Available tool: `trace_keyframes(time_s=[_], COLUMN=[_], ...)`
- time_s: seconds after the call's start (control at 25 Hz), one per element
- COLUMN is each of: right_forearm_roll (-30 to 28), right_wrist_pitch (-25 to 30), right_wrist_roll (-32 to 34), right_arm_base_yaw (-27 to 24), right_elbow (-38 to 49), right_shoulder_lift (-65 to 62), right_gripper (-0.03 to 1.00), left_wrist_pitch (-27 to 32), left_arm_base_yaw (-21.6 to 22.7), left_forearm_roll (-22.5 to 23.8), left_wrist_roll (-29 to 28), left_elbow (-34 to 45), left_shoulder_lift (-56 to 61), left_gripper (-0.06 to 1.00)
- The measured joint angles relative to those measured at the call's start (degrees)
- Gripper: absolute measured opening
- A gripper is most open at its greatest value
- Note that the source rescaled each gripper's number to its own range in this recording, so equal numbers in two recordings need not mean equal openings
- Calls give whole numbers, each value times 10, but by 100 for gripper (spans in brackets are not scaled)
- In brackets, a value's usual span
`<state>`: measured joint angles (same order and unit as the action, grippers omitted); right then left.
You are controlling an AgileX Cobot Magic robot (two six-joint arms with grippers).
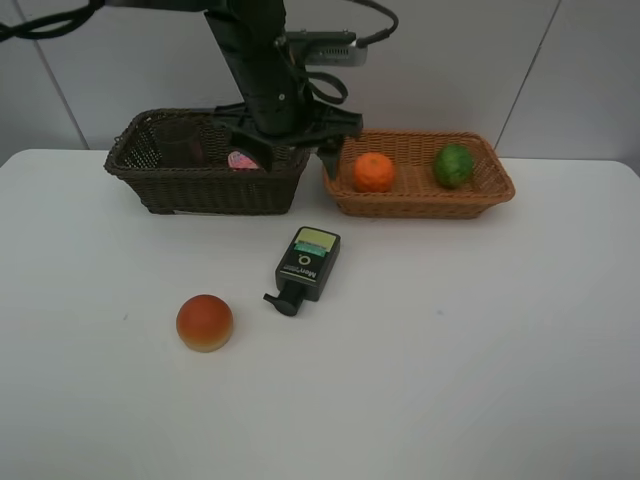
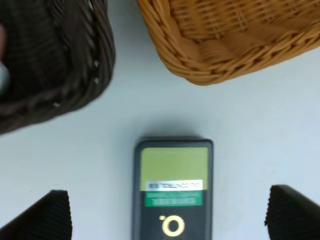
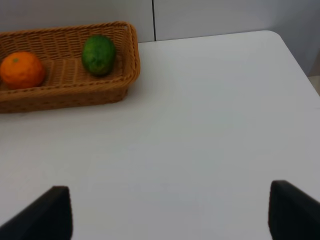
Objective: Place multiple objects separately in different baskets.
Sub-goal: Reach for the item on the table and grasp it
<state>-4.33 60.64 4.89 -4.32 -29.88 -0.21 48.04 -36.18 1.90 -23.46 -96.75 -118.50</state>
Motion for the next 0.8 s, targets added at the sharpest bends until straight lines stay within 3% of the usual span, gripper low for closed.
trace_keyframes(time_s=[0.48,0.8], right_forearm_roll=[0,0], right_wrist_pitch=[0,0], right_wrist_roll=[0,0], right_arm_base_yaw=[0,0], right_elbow=[0,0], right_shoulder_lift=[0,0], right_gripper=[66,66], left_wrist_pitch=[-10,-10], left_arm_base_yaw=[-22,-33], left_forearm_roll=[0,35], left_wrist_roll=[-32,-37], left_elbow=[0,0], left_shoulder_lift=[-51,-72], left_gripper=[100,100])
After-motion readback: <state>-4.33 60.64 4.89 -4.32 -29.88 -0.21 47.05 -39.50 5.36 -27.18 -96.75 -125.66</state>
